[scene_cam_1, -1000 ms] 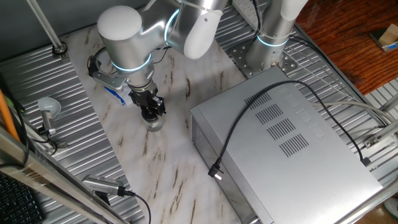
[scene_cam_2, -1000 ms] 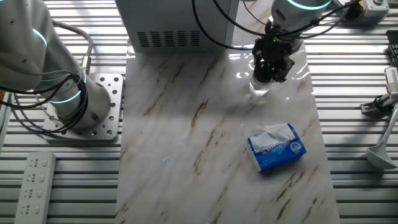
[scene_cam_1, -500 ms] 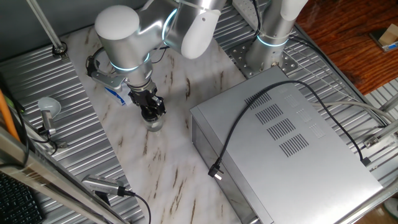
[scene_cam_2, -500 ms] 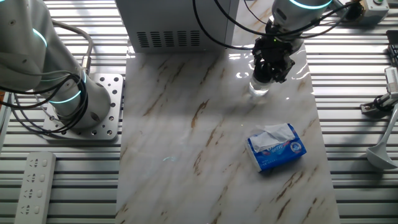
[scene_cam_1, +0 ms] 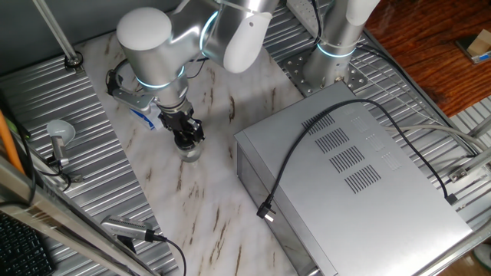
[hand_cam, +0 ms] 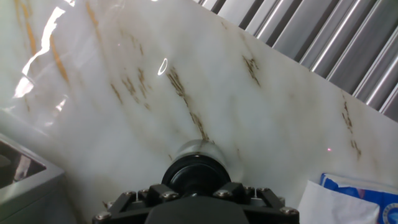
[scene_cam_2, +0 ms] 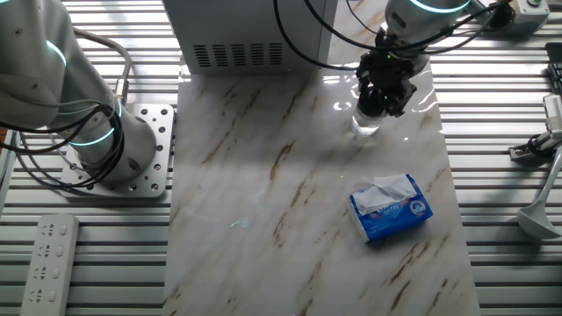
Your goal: Unscrew the lid from the jar
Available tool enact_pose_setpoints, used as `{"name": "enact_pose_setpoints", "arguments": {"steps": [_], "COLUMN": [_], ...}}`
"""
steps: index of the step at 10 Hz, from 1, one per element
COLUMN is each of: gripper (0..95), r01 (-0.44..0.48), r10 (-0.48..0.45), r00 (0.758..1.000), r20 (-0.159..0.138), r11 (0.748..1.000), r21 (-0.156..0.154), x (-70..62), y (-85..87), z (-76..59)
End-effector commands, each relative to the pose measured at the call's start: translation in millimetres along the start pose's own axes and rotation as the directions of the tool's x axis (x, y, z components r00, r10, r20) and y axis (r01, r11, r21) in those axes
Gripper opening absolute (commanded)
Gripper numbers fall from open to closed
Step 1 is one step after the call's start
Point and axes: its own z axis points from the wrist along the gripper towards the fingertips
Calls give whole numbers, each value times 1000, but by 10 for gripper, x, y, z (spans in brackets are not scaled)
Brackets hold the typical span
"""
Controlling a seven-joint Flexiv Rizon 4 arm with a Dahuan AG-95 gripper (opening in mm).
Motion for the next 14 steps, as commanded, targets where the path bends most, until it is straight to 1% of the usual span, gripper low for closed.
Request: {"name": "enact_pose_setpoints", "arguments": {"steps": [1, 3, 6, 7, 11, 14], "gripper": [570, 570, 570, 380, 380, 380], "r01": [18, 58, 110, 120, 151, 215], "r10": [-18, -58, -111, -120, -151, -215], "r00": [1000, 998, 994, 993, 988, 977], "r20": [0, 9, 13, 12, 9, 7], "r11": [1000, 998, 994, 993, 988, 976], "r21": [3, 12, 20, 23, 24, 30], "x": [1, 1, 1, 2, 2, 2], "y": [3, 3, 3, 3, 3, 3], "z": [3, 3, 4, 4, 8, 8]}}
